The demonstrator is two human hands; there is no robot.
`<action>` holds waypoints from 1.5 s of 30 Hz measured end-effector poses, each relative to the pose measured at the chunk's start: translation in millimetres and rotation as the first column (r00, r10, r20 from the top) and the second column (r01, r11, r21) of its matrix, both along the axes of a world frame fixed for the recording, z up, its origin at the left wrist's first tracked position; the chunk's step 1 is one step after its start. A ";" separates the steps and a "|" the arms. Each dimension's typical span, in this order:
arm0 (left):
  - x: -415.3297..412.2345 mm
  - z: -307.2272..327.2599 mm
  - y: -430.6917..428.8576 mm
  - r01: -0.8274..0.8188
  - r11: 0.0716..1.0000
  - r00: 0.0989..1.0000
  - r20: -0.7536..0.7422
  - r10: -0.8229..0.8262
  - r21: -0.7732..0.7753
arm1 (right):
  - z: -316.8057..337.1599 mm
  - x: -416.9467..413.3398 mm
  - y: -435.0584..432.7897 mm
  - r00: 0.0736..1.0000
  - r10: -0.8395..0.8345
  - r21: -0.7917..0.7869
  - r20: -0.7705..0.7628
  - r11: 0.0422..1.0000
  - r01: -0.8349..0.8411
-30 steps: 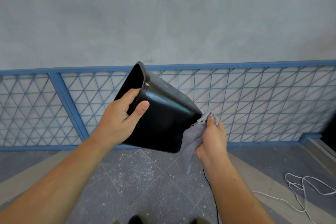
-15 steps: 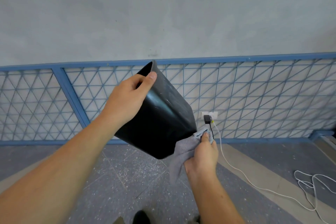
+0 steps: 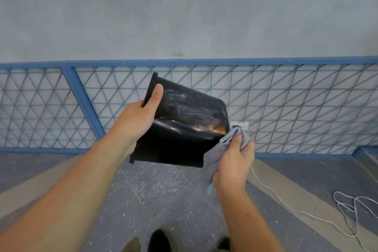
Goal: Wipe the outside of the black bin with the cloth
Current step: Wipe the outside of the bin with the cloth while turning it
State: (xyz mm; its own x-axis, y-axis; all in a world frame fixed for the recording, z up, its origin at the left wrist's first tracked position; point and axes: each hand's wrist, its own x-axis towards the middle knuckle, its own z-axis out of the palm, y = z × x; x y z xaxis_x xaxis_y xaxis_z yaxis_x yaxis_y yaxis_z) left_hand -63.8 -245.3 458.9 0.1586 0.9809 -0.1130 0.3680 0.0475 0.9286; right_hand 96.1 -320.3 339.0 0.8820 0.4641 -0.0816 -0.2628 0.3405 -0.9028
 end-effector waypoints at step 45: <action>62.1 182.5 38.0 -0.398 0.910 0.784 0.471 0.405 -0.120 | 281.3 32.9 67.9 0.338 0.536 -0.532 0.773 0.839 -0.114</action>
State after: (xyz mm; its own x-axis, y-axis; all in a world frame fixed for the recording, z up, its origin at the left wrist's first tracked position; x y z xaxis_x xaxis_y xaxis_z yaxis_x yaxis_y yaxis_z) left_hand -1.7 -207.3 641.4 -0.2117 0.9670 -0.1415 -0.1732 0.1054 0.9792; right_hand 129.1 -252.4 620.3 0.3217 0.8549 0.4069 0.7153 0.0621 -0.6960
